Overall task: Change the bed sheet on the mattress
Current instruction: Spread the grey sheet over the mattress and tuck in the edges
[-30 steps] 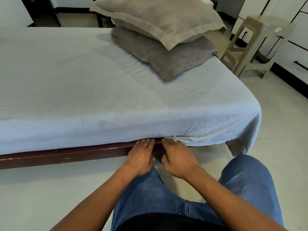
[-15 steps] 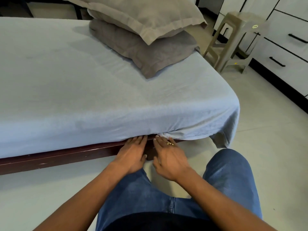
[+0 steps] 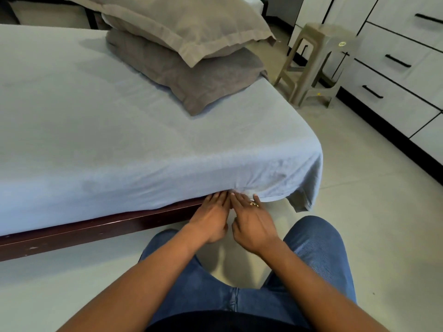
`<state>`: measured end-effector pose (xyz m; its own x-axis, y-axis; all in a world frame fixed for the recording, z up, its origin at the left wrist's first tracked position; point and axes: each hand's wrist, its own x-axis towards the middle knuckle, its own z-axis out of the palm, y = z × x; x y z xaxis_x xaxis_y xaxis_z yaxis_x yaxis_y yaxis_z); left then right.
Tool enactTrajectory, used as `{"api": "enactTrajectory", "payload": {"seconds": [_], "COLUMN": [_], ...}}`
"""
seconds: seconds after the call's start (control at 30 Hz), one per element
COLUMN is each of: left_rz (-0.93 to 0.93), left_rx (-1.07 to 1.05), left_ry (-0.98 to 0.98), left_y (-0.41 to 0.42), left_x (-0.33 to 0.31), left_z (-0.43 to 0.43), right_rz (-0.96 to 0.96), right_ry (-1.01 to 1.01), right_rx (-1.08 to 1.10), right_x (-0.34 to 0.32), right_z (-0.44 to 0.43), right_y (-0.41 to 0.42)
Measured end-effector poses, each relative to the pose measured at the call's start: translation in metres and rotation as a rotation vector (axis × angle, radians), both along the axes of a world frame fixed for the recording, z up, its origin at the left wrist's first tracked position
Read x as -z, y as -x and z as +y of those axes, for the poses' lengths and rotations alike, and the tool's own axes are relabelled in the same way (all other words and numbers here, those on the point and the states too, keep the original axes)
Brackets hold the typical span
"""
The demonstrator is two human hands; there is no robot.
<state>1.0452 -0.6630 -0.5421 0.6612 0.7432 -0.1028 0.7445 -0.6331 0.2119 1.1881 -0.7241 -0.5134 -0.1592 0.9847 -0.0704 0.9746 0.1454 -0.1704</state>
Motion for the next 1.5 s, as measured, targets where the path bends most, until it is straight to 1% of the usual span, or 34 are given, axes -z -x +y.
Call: {"api": "enactTrajectory", "payload": {"seconds": [0.07,0.17,0.23,0.3,0.4,0.43,0.53,0.6,0.67,0.73,0.83,0.93,1.07,1.17,1.27,1.33,1.4,1.5], "left_rz": [-0.001,-0.029,-0.059,-0.075,-0.067,-0.064,-0.068,-0.049,0.010,0.059,0.049,0.066,0.095,0.142,0.210,0.225,0.189,0.002], "left_rx": [-0.037,-0.047,-0.056,-0.046,-0.015,-0.001,0.012,-0.007,-0.026,-0.029,-0.049,-0.038,0.003,-0.003,-0.020,-0.029,-0.018,-0.020], "left_ry": [0.024,0.040,0.031,0.032,0.075,0.085,0.066,0.051,0.058,0.104,0.176,0.128,0.062,0.072,0.106,0.175,0.192,0.054], "left_y": [-0.002,-0.001,0.002,0.003,-0.001,-0.006,-0.017,-0.024,-0.029,-0.033,-0.037,-0.044,-0.059,-0.066,-0.069,-0.064,-0.050,-0.014], "left_x": [0.003,-0.003,-0.008,-0.015,-0.018,-0.018,-0.010,-0.005,-0.003,-0.010,-0.029,-0.041,-0.043,-0.043,-0.039,-0.038,-0.041,-0.044], "left_z": [-0.001,-0.005,-0.009,-0.014,-0.008,-0.003,0.007,0.005,0.000,-0.001,0.005,0.010,0.008,0.005,0.000,-0.002,-0.003,-0.014], "right_rz": [0.018,-0.062,-0.107,-0.197,-0.248,-0.229,-0.075,-0.034,-0.047,-0.086,-0.123,-0.114,-0.073,-0.020,-0.058,-0.089,-0.122,-0.222], "right_ry": [-0.041,0.020,0.044,0.143,0.182,0.167,0.054,-0.022,0.011,0.064,0.124,0.184,0.175,0.146,0.136,0.142,0.185,0.252], "right_rx": [-0.014,0.030,0.102,0.155,0.111,0.080,0.022,0.037,0.105,0.162,0.228,0.225,0.187,0.154,0.207,0.247,0.287,0.292], "right_x": [0.006,0.018,0.019,0.016,0.016,0.012,-0.002,-0.006,-0.004,0.004,0.009,0.006,0.001,0.001,0.001,0.004,0.001,0.004], "right_z": [-0.009,0.022,0.052,0.072,0.063,0.055,0.025,0.010,0.013,0.033,0.065,0.071,0.043,0.023,0.034,0.057,0.078,0.078], "right_y": [-0.007,-0.020,-0.018,-0.008,-0.004,-0.010,-0.027,-0.034,-0.048,-0.065,-0.075,-0.073,-0.079,-0.076,-0.087,-0.098,-0.103,-0.093]}}
